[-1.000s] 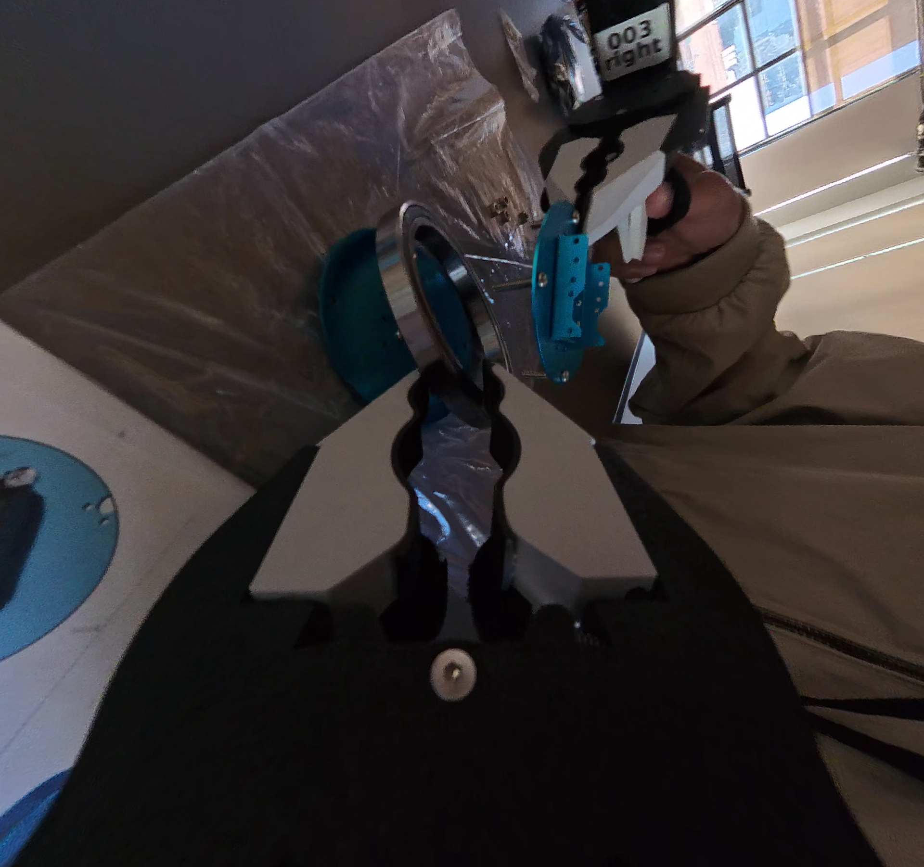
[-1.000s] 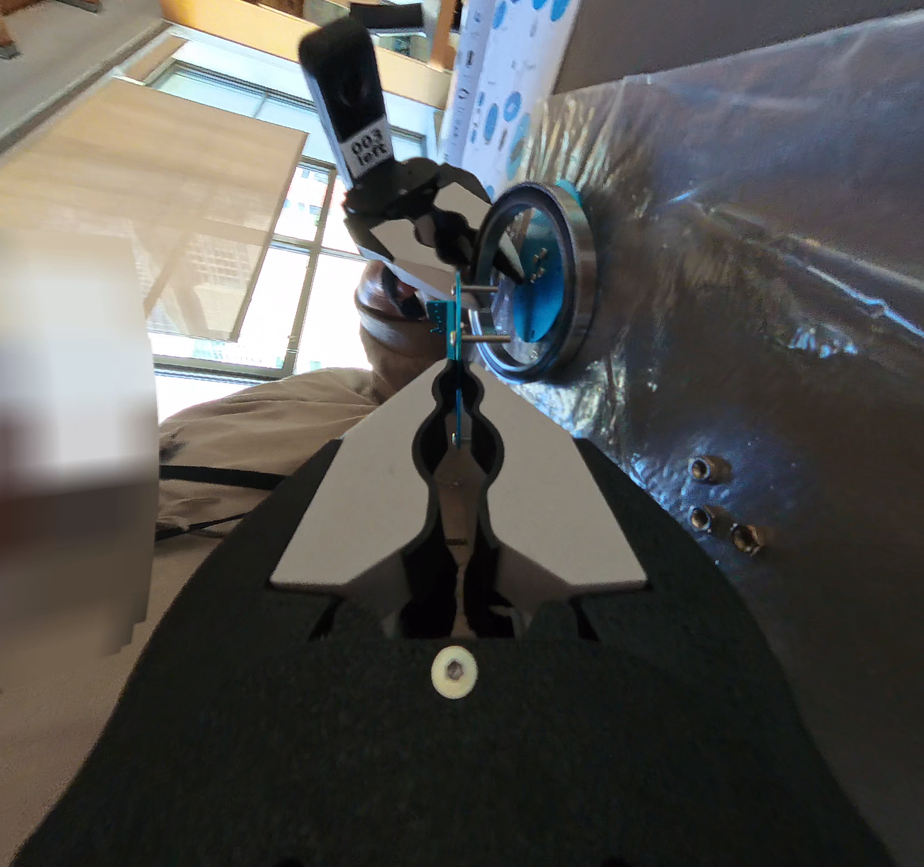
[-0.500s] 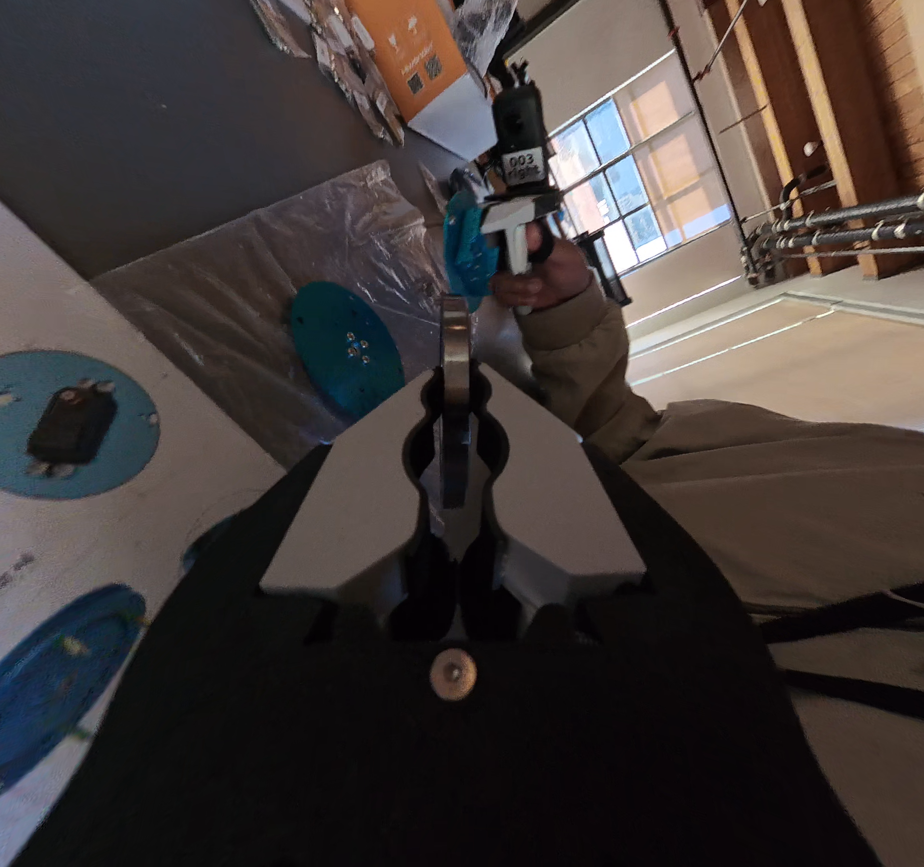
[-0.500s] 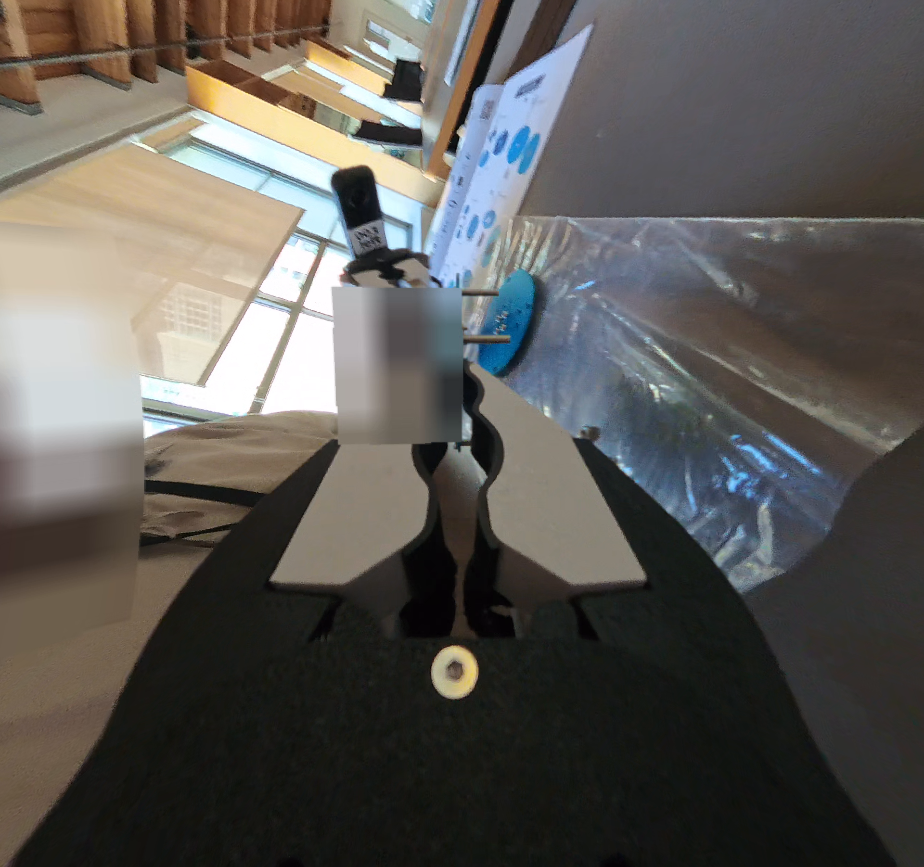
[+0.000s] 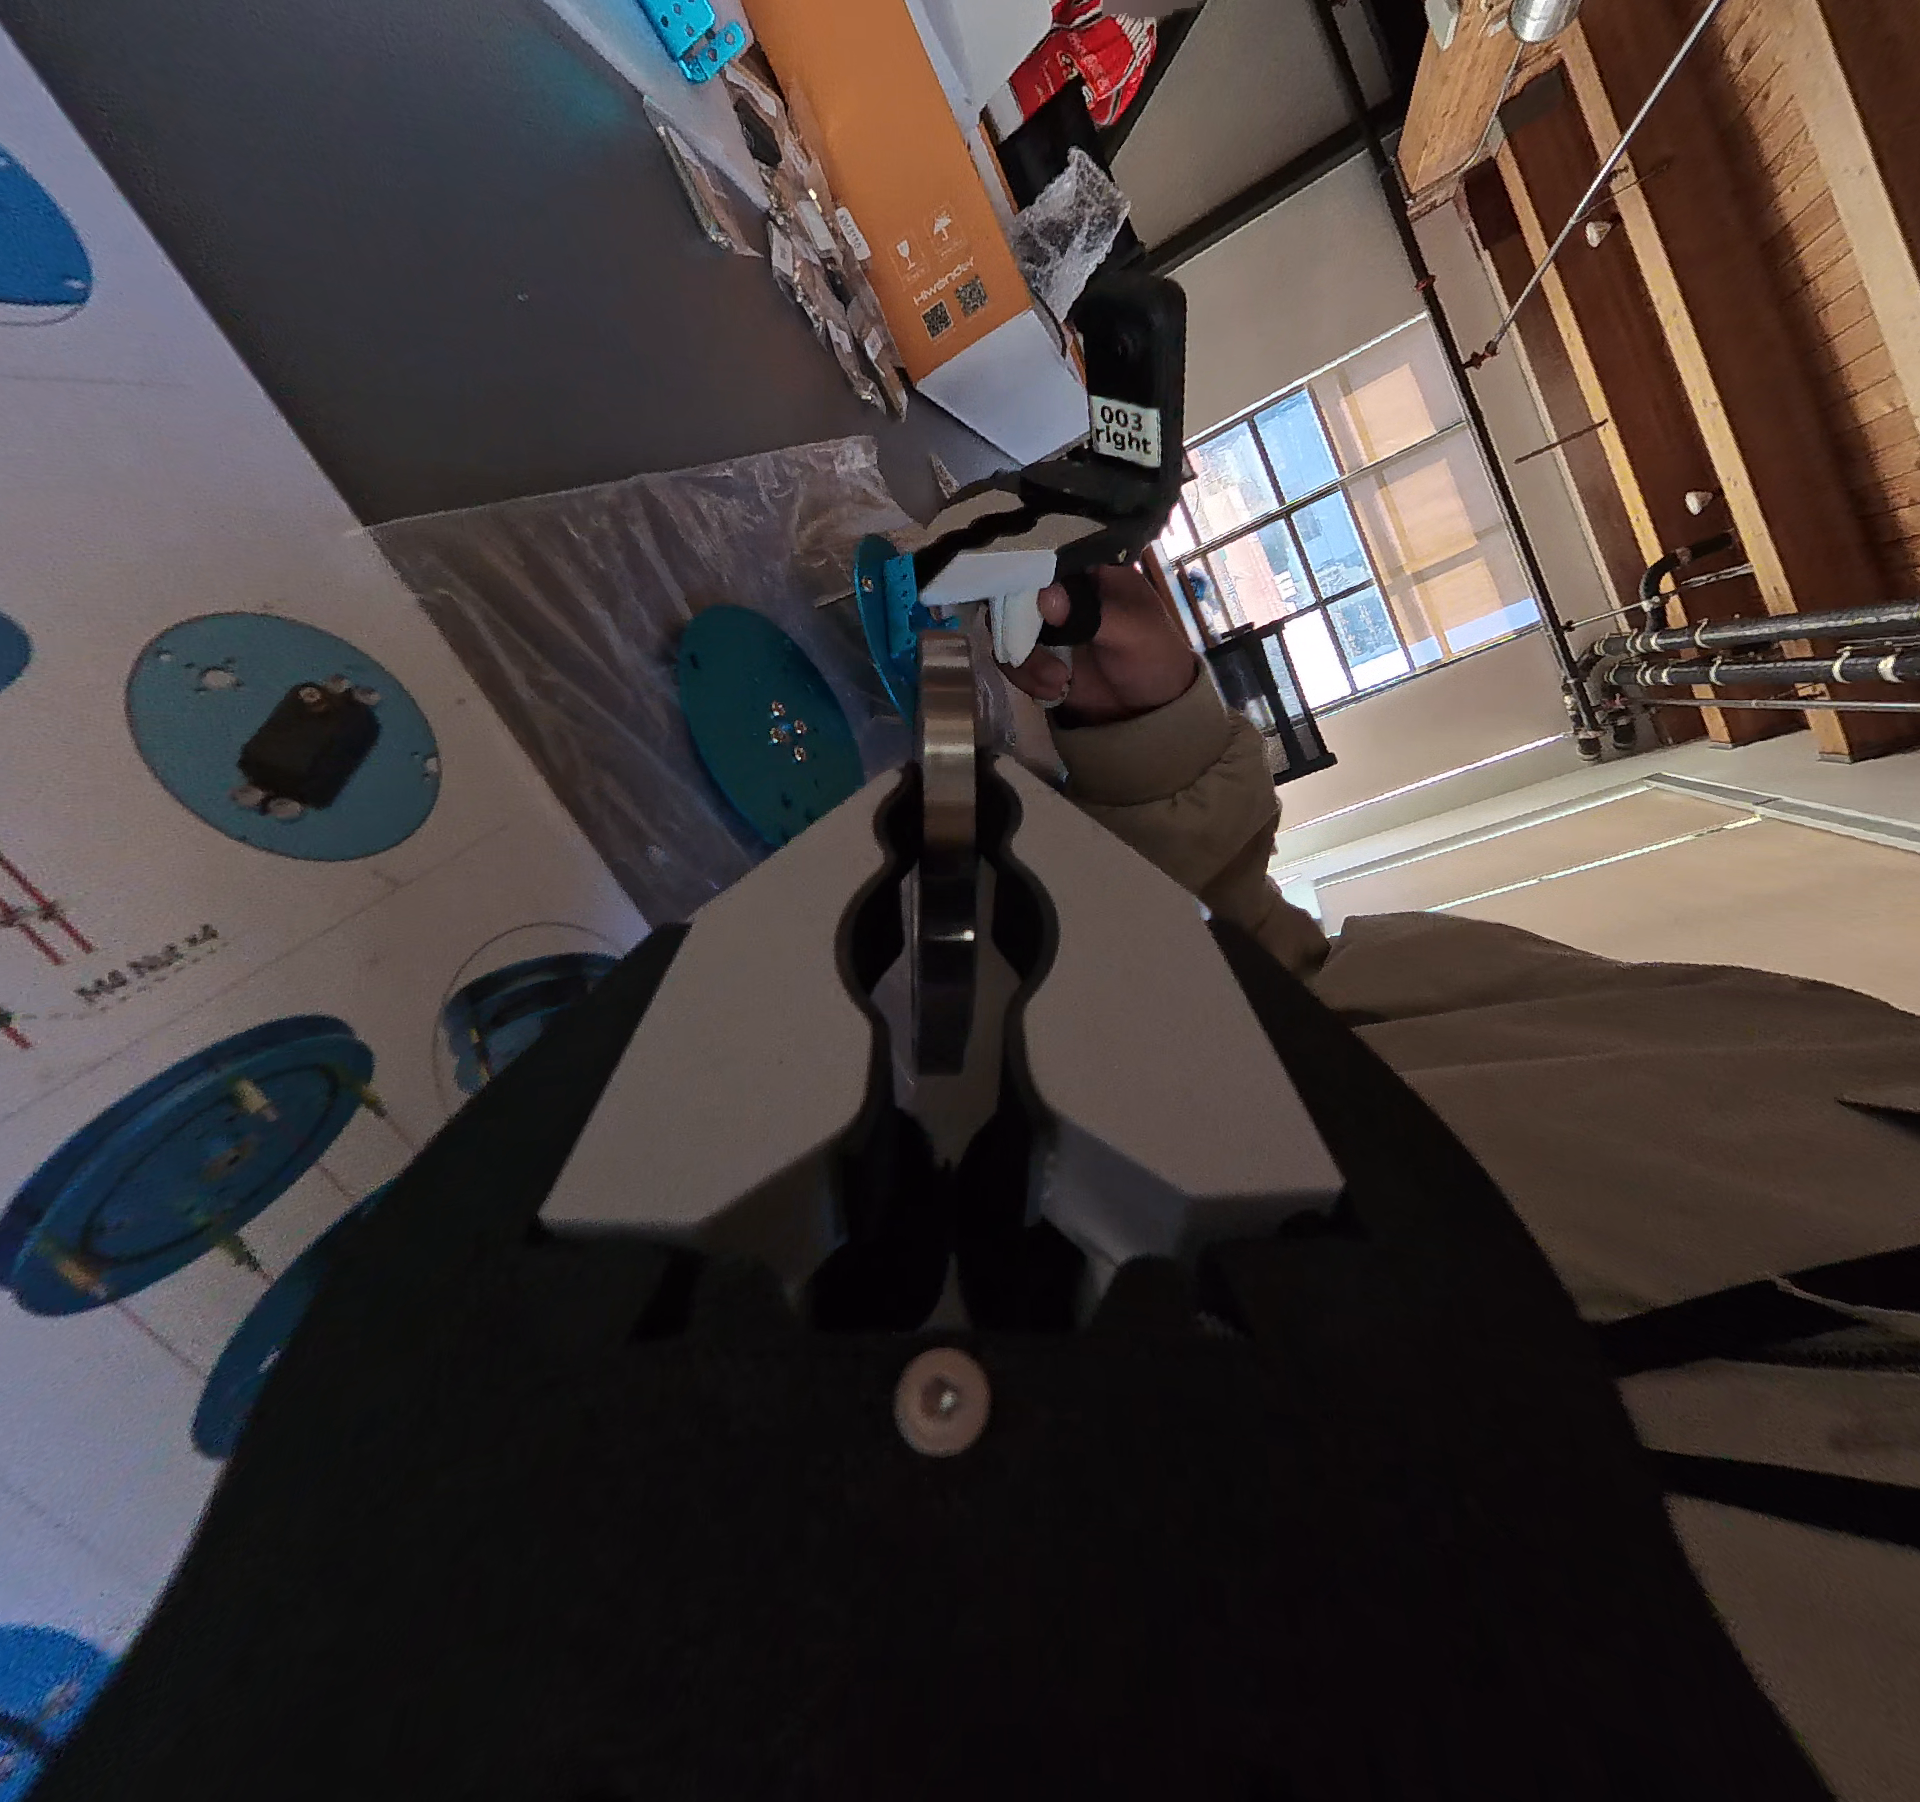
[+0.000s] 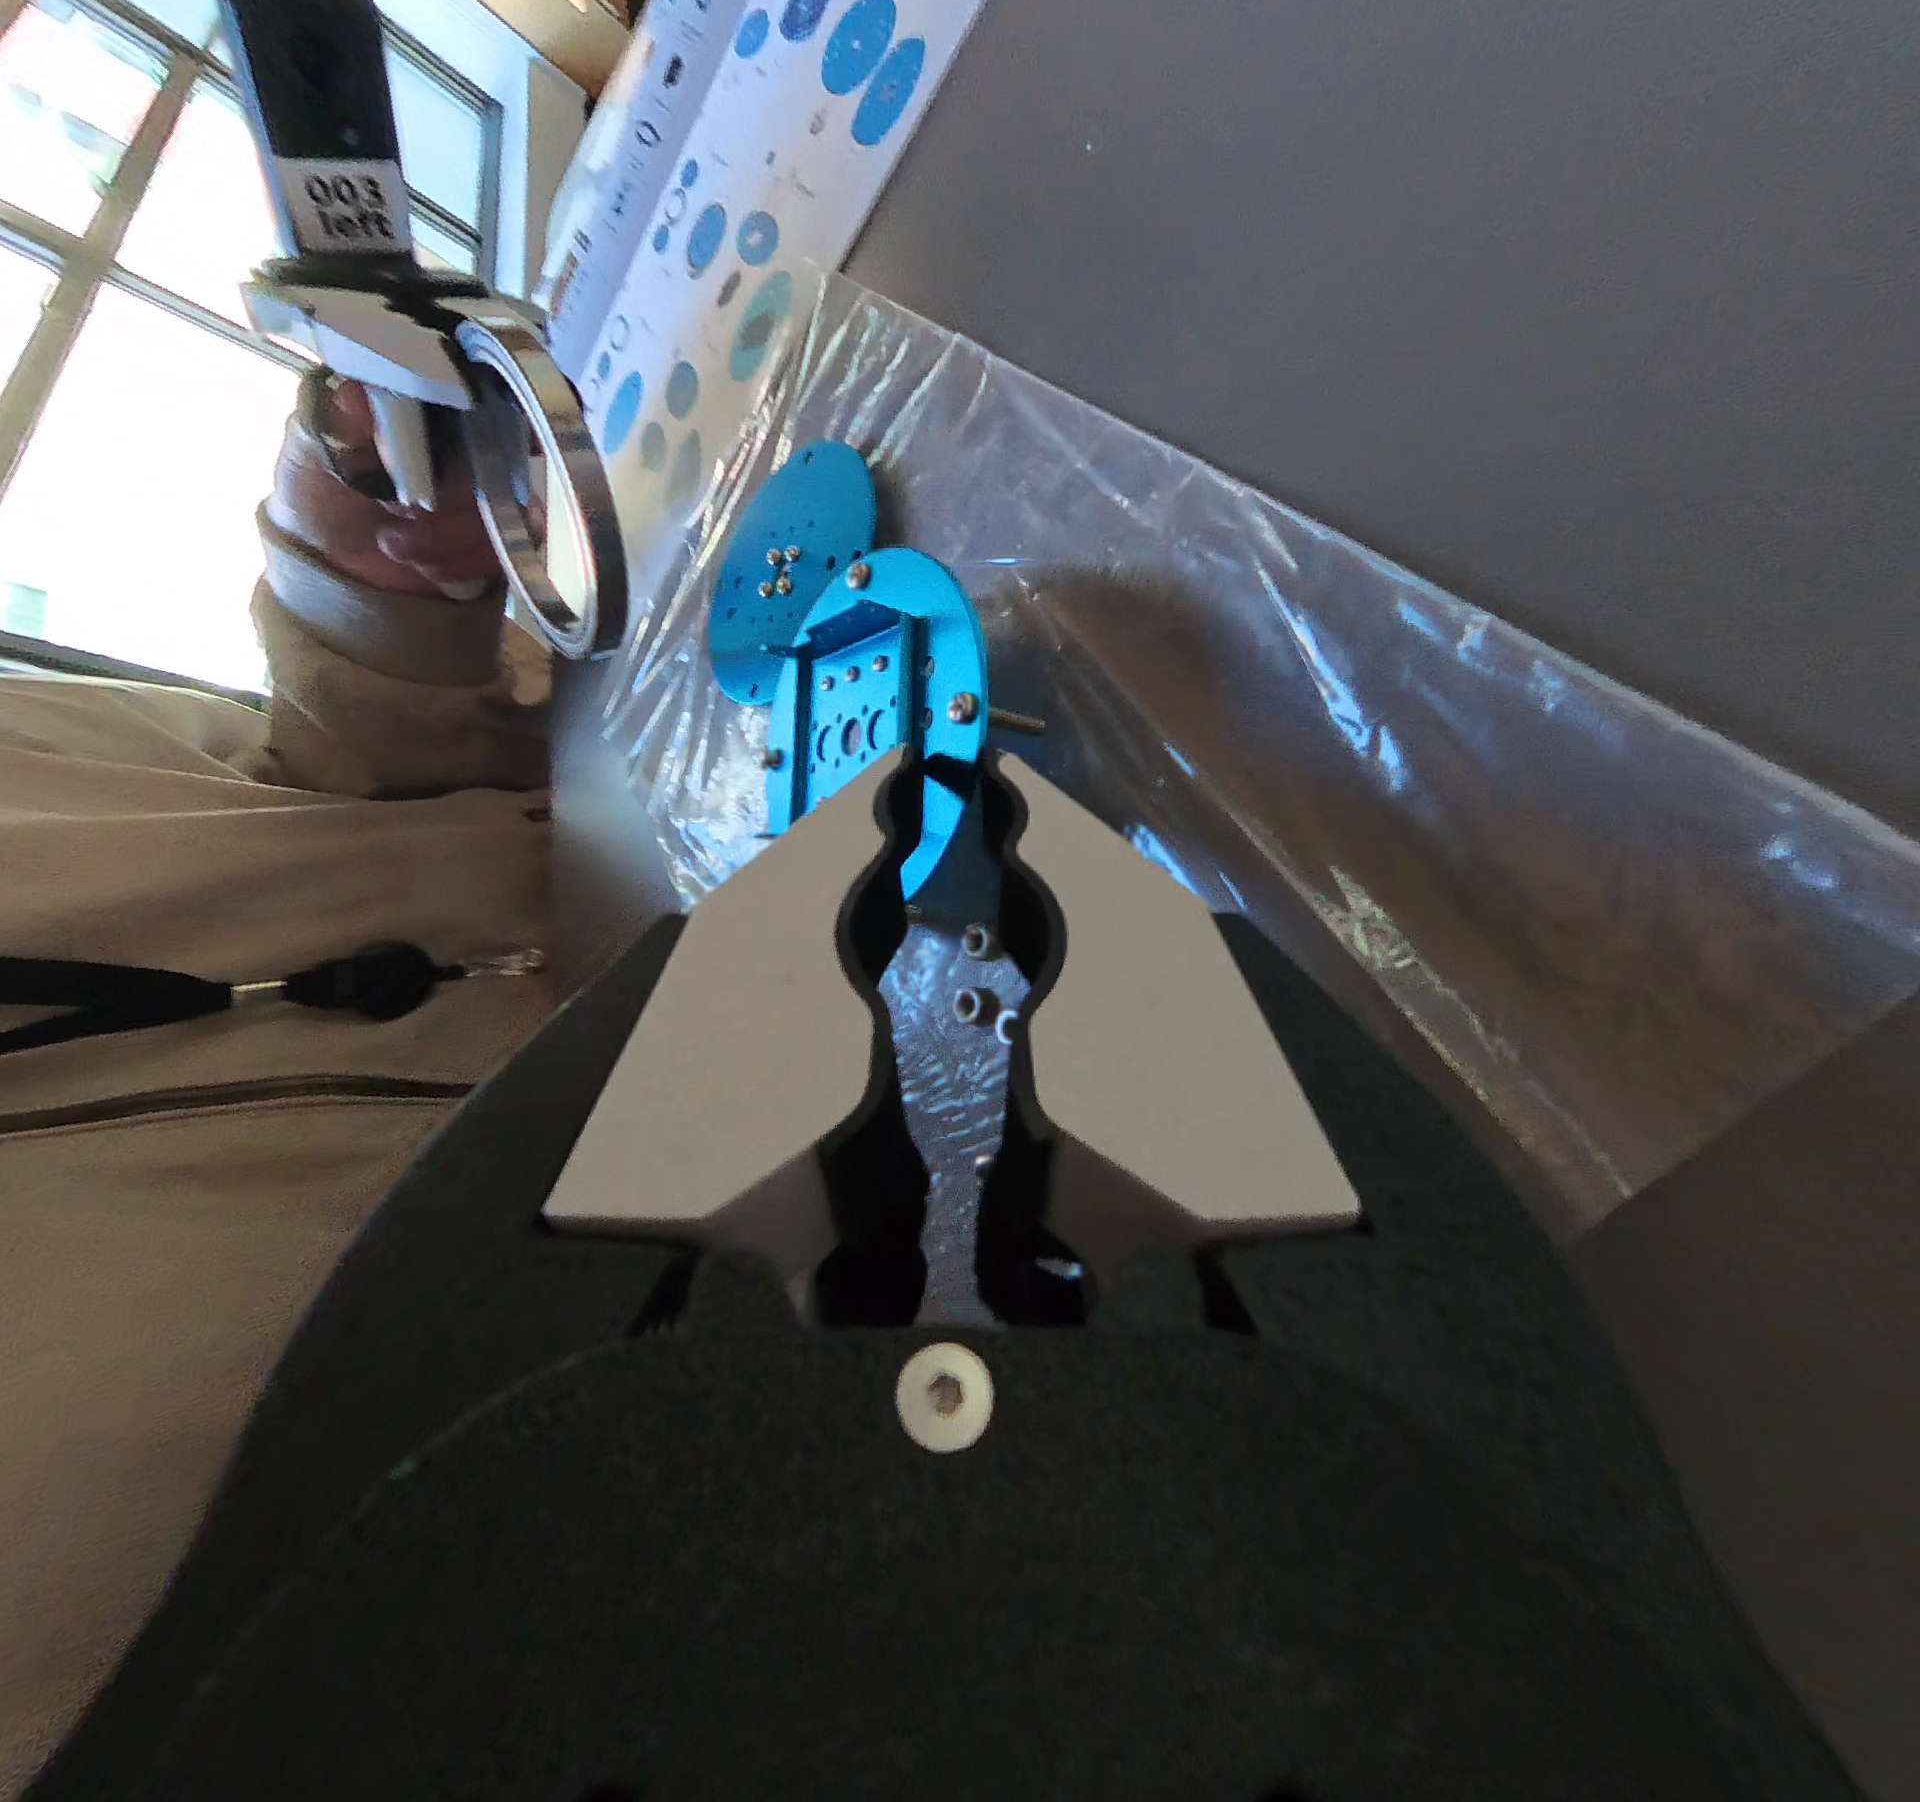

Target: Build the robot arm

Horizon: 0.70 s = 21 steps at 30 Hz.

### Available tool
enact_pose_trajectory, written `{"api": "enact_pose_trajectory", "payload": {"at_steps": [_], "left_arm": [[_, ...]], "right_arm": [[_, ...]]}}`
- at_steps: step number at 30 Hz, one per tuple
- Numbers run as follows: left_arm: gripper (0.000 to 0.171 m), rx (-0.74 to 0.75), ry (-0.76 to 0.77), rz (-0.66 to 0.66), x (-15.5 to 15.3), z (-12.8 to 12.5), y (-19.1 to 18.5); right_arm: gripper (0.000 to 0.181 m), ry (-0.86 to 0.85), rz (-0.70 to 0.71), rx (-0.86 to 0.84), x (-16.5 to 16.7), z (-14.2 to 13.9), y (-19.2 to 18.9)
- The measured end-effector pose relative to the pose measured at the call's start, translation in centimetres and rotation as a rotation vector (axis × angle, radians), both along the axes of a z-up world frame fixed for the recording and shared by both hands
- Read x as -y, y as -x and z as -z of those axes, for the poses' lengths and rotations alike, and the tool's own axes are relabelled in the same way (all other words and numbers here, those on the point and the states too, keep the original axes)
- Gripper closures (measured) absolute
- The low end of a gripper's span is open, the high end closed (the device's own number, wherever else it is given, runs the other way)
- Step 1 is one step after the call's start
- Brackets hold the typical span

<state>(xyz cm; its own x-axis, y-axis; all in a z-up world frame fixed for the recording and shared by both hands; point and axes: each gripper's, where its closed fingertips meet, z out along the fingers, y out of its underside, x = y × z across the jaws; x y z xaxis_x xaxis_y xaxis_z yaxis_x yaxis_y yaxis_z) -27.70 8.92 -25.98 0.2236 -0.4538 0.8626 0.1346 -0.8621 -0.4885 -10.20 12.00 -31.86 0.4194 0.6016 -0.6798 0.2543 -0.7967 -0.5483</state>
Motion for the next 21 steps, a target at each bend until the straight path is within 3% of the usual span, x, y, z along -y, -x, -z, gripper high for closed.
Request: {"api": "enact_pose_trajectory", "payload": {"at_steps": [10, 21], "left_arm": [[0.162, -0.067, -0.030, 0.010, -1.2, -0.2, -1.6], [0.162, 0.009, -0.015, -0.020, -2.4, -1.1, -2.0]], "right_arm": [[0.164, -0.086, -0.014, 0.048, -0.4, 0.6, -0.2], [0.157, -0.233, 0.046, 0.077, -1.3, -1.2, -1.3]]}}
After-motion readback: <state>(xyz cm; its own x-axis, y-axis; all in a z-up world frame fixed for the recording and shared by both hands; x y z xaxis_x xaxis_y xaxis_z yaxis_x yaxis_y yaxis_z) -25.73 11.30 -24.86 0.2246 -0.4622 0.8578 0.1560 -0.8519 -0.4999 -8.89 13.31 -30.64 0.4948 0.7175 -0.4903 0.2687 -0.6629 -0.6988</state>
